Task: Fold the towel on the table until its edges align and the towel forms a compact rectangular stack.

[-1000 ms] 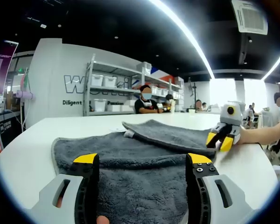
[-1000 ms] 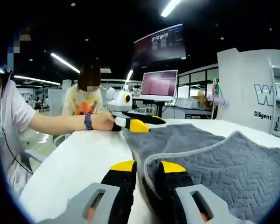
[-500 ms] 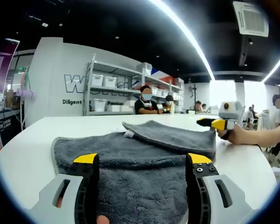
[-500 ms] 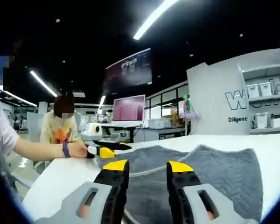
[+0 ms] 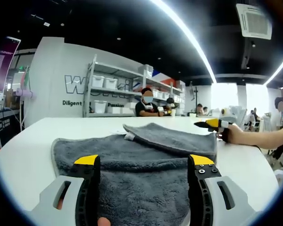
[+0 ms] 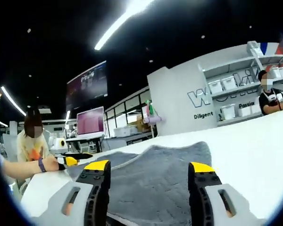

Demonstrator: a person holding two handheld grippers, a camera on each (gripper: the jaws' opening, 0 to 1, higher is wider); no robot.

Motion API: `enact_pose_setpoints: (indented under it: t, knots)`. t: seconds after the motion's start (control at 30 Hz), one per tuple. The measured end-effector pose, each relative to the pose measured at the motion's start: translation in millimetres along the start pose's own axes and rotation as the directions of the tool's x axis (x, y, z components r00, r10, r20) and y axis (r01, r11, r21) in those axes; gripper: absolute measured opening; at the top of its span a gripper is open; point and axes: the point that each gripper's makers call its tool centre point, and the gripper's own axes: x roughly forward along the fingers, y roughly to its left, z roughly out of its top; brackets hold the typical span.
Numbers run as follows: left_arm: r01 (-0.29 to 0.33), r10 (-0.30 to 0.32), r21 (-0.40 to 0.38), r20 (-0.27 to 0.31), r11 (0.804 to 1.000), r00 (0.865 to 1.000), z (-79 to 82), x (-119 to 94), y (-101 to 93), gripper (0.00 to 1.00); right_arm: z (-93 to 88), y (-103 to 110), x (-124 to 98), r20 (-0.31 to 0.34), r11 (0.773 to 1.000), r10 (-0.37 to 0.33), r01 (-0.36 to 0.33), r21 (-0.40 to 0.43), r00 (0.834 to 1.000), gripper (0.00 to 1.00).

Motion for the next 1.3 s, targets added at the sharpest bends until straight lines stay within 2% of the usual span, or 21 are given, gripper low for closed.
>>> enact_pose_setpoints:
  t: [0.1, 0.2, 0.3, 0.43, 0.6, 0.73, 0.93, 1.2, 1.3]
  knots:
    - [0.001, -0.001, -0.002, 0.002, 1.0, 1.0, 0.5, 0, 0.7, 0.74, -2.2, -1, -7, -0.012, 1.0, 0.006, -0.006, 0.015, 1.0, 0.82]
    - [0.002, -0.002, -0.006, 0.004, 1.0, 1.0, 0.8, 0, 0.1, 0.74, -8.9, 3, -15, -0.049, 0.999, 0.042, -0.041, 0.024, 0.998, 0.9]
    - [0.002, -0.002, -0.006, 0.006, 1.0, 1.0, 0.8, 0, -0.1, 0.74, -15.6, 4, -26, -0.096, 0.998, 0.056, -0.058, -0.013, 0.994, 0.95]
    - [0.002, -0.002, -0.009, 0.006, 1.0, 1.0, 0.8, 1, -0.2, 0.74, -18.0, -2, -48, -0.125, 0.998, 0.055, -0.06, -0.033, 0.991, 0.98]
    - [0.002, -0.002, 0.007, -0.004, 1.0, 1.0, -1.2, 1, -2.8, 0.74, -12.3, -17, -75, -0.12, 0.999, 0.038, -0.042, -0.031, 0.992, 0.99]
    - [-0.003, 0.003, 0.011, -0.008, 1.0, 1.0, -2.2, 0, -5.0, 0.74, -14.8, -28, -92, -0.155, 0.998, 0.018, -0.027, -0.056, 0.988, 0.99]
    - [-0.012, 0.013, 0.014, -0.012, 1.0, 1.0, -3.2, -2, -6.0, 0.74, -13.7, -31, -96, -0.154, 0.998, 0.031, -0.039, -0.043, 0.988, 0.99]
    - [-0.017, 0.017, 0.006, -0.009, 1.0, 1.0, -2.4, -4, -4.4, 0.74, -15.0, -16, -92, -0.152, 0.994, 0.093, -0.1, -0.04, 0.984, 0.99]
    - [-0.017, 0.017, 0.0, -0.006, 1.0, 1.0, -1.8, -5, -4.0, 0.75, -19.3, -11, -90, -0.17, 0.992, 0.112, -0.121, -0.041, 0.979, 0.99]
